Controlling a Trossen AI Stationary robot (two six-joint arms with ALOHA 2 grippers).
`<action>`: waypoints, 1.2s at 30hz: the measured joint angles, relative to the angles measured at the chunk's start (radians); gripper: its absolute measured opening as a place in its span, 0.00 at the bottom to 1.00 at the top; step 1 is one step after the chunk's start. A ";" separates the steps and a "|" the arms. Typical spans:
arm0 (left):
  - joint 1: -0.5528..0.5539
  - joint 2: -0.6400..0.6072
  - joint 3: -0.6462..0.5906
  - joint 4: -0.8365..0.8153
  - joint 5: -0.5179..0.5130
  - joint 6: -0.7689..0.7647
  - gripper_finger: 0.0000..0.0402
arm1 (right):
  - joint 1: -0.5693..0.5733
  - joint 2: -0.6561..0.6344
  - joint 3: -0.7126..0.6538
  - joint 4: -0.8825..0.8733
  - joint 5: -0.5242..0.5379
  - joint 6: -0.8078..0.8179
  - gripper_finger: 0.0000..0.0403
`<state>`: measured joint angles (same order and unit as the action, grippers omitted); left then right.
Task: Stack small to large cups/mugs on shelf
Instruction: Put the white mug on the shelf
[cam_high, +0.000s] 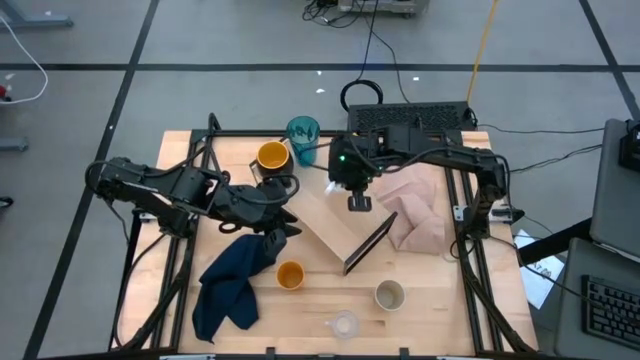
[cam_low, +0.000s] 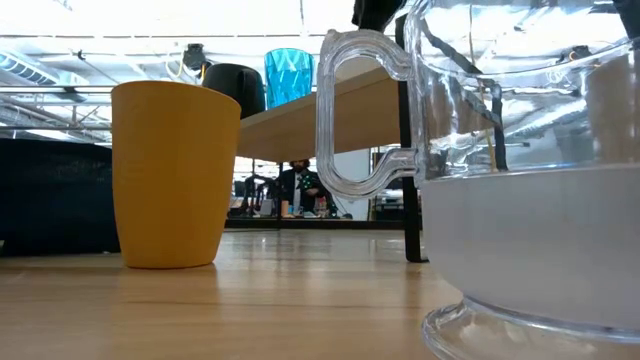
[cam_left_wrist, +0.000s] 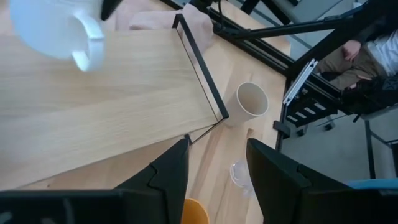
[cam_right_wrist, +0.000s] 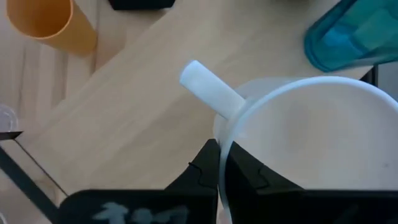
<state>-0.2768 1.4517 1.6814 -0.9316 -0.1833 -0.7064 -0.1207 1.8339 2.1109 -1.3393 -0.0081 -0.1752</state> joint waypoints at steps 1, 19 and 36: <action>0.000 0.000 0.000 -0.001 0.000 0.003 0.40 | -0.012 0.000 0.000 0.008 -0.016 -0.002 0.00; 0.000 0.000 0.000 -0.016 -0.081 -0.009 0.40 | -0.022 -0.007 -0.001 0.024 -0.231 0.110 0.00; 0.039 0.019 0.000 0.037 0.031 0.005 0.40 | 0.120 -0.029 -0.001 0.272 -0.366 0.344 0.00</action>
<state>-0.2379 1.4703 1.6814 -0.8944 -0.1524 -0.7013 -0.0011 1.8046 2.1101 -1.0674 -0.3745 0.1687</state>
